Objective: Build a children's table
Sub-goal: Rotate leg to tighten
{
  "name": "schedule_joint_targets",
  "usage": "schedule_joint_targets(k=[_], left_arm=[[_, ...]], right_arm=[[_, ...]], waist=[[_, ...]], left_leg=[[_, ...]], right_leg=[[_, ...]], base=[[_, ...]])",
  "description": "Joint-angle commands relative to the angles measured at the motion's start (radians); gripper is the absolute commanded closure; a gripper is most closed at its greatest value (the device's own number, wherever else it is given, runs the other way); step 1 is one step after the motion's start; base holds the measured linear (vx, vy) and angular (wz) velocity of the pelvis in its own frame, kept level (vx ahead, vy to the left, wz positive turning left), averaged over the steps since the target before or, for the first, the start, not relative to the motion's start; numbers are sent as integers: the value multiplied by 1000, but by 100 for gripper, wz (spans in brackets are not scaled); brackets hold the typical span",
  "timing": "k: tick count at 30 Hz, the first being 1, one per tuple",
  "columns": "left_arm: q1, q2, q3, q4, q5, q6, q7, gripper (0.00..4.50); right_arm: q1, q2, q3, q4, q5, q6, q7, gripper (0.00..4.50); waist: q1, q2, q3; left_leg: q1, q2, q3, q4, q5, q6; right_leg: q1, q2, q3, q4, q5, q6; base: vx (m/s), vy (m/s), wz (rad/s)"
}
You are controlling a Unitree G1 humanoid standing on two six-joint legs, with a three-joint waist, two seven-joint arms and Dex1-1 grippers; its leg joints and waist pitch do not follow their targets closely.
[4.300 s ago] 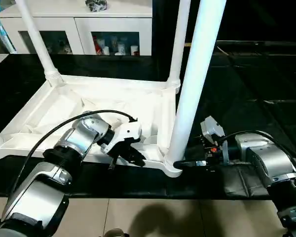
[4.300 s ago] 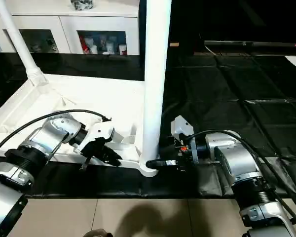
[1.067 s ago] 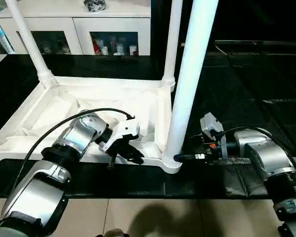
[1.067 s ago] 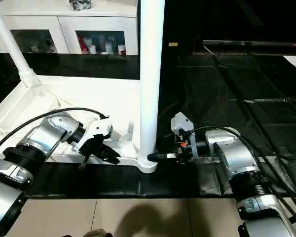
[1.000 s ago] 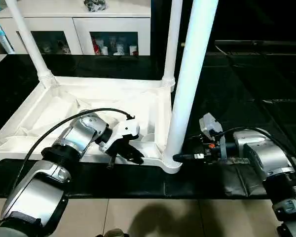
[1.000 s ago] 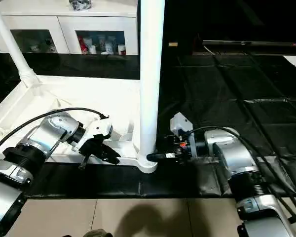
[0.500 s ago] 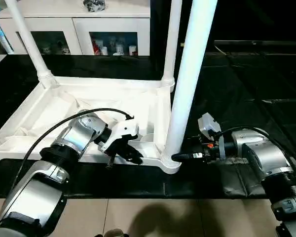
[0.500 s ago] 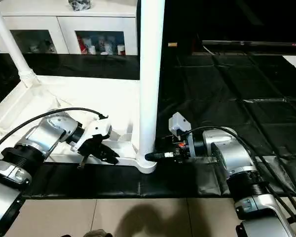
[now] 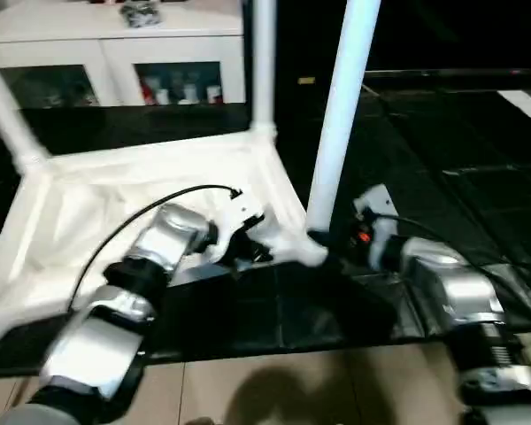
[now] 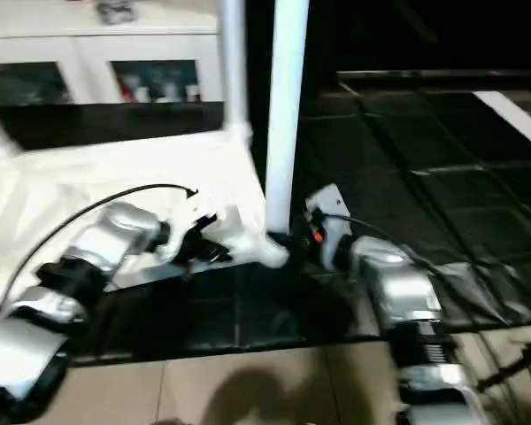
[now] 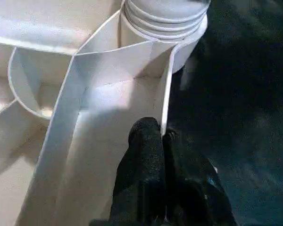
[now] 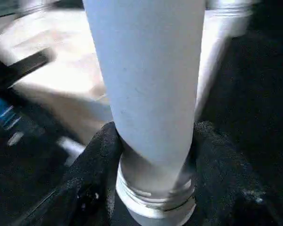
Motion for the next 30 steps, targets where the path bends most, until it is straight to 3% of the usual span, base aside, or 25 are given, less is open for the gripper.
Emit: schedule_joint_targets(k=[1,5,7,9,15,20,24,28,29,30], left_arm=[[-55,-77,49,-20,-79,16,70,450],[-66,-110,76,-34,-93,44,131,450],[-57,-111,74,-52,-89,52,124,450],[-49,-108,71,-62,-82,54,115,450],[-21,-67,47,-72,-63,23,60,450],[7,6,-10,-80,-38,-33,-82,450],[13,43,-44,-78,-20,-74,-157,450],[20,79,-76,-82,-11,-124,-244,450],[23,100,-97,-81,-5,-163,-299,450],[25,109,-107,-79,-2,-184,-323,450]], right_arm=[[-22,88,57,56,2,39,-59,252],[-77,144,30,103,3,34,-133,252],[-82,151,28,103,6,19,-127,196],[-84,154,23,104,6,8,-125,182],[-60,114,24,80,8,-39,-74,123],[0,-10,30,-12,57,-33,138,79],[15,-83,37,-48,86,-33,271,45],[19,-158,62,-63,90,-32,396,6],[16,-197,79,-62,85,-43,453,1],[15,-214,87,-63,83,-51,478,1]], waist=[[3,-11,-75],[-5,-12,-77],[-4,-15,-80],[-4,-14,-81],[-5,-12,-77],[3,-11,-77],[20,-9,-75],[34,-9,-76],[37,-3,-76],[40,-7,-77]], left_leg=[[7,14,-9,-60,-180,41],[3,14,-7,-57,-152,66],[1,15,-7,-56,-130,80],[0,17,-7,-56,-111,92],[2,17,-6,-57,-140,90],[4,21,-5,-57,-147,105],[9,24,-4,-57,-174,91],[9,28,-3,-57,-174,86],[10,29,-4,-57,-173,83],[9,29,-4,-58,-175,84]], right_leg=[[58,-71,47,-86,-312,-169],[62,-71,50,-80,-243,-191],[64,-72,51,-74,-202,-198],[64,-72,52,-69,-162,-211],[65,-73,52,-74,-197,-209],[65,-72,53,-73,-182,-209],[60,-73,53,-79,-243,-194],[59,-72,54,-75,-236,-194],[57,-74,55,-74,-233,-196],[58,-73,54,-76,-233,-195]], base=[[0,0,0],[0,0,0],[0,0,0],[0,0,0],[0,0,0],[0,0,0],[0,0,0],[0,0,0],[0,0,0],[0,0,0]])
